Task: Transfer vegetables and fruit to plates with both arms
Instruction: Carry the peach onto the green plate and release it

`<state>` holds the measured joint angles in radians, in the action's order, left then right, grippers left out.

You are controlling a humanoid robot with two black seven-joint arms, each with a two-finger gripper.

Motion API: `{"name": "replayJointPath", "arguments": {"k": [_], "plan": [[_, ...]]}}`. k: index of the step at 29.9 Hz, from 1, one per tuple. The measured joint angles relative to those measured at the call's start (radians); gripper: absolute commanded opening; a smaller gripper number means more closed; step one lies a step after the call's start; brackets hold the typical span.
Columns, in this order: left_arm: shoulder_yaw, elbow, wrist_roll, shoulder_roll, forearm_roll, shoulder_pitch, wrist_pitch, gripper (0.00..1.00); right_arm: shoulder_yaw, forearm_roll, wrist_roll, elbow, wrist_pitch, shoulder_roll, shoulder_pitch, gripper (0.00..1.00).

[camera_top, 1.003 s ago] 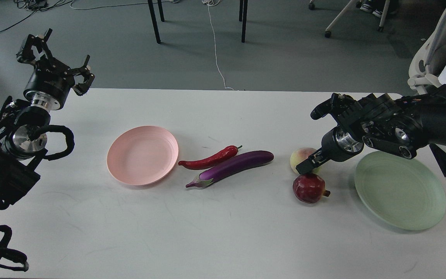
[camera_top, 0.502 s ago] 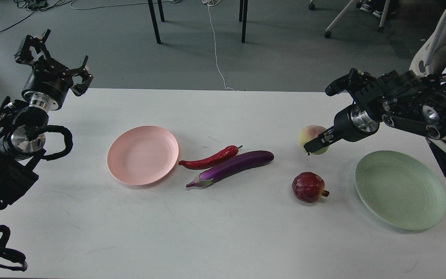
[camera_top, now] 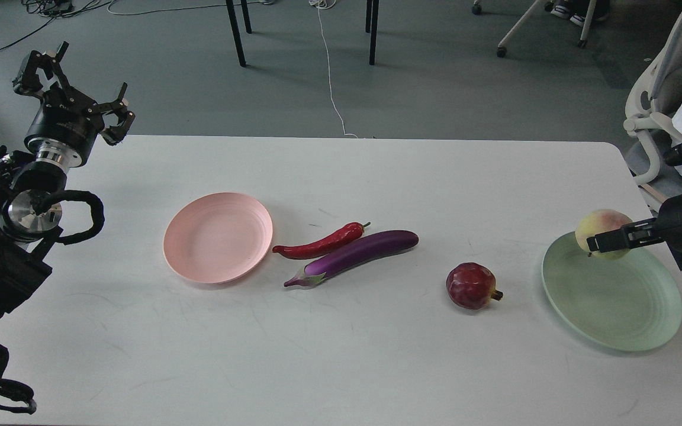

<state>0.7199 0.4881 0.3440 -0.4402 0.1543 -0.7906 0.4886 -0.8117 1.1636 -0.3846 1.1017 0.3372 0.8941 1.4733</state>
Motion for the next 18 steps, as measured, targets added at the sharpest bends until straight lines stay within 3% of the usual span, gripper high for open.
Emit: {"name": "replayJointPath", "arguments": {"k": [11,18], "plan": [[0.000,0.004,-0.006,-0.007,-0.001,-0.001,0.000,0.99,0.006,0.001,0.029,-0.013,-0.088,0.015,-0.141,0.73],[0.000,0.005,-0.006,-0.008,-0.001,-0.001,0.000,0.99,0.062,0.001,0.040,-0.010,-0.092,0.017,-0.173,0.90]]}}
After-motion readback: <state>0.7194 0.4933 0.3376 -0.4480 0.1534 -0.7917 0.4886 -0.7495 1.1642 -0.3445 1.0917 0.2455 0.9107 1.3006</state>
